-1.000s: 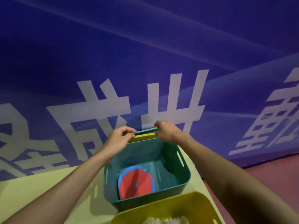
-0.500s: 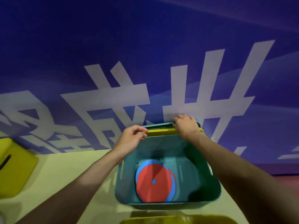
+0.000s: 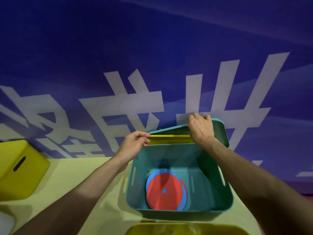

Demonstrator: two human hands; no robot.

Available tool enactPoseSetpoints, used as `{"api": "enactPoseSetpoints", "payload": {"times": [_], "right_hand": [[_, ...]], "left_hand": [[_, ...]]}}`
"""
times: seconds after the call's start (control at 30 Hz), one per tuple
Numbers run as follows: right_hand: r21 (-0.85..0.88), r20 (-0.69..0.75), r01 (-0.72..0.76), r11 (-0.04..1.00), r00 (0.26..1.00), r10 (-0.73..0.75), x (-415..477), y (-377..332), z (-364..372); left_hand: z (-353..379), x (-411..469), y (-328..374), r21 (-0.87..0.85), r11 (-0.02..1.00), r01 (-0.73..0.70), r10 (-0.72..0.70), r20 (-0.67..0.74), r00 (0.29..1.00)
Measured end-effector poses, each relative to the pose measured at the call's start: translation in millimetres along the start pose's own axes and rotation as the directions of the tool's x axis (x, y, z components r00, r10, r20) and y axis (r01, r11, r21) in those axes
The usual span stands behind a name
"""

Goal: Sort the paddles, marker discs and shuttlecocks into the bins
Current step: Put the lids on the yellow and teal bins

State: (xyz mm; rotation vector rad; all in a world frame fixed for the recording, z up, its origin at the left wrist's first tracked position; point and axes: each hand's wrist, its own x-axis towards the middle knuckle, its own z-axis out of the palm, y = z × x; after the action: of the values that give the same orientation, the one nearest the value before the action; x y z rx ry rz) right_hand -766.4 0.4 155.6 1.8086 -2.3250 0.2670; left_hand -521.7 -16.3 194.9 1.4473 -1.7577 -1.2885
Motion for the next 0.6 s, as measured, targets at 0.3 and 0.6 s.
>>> {"api": "enactPoseSetpoints", "payload": {"times": [0.3,0.6], "right_hand": [[0.020,-0.176,-0.095,0.995,0.980,0.097,-29.3,-10.9,-63.3],[0.174,-0.340,-0.021,0.985,0.937,0.080,-80.6,-70.9,-136.5]], "left_hand": [[-22.3,-35.3,14.3,-0.126,0.992,-0.023,0.020,-0.025,0.999],[-68.1,-77.6,15.1,-0.524,0.844,0.109,-0.060,0.109,0.992]]}}
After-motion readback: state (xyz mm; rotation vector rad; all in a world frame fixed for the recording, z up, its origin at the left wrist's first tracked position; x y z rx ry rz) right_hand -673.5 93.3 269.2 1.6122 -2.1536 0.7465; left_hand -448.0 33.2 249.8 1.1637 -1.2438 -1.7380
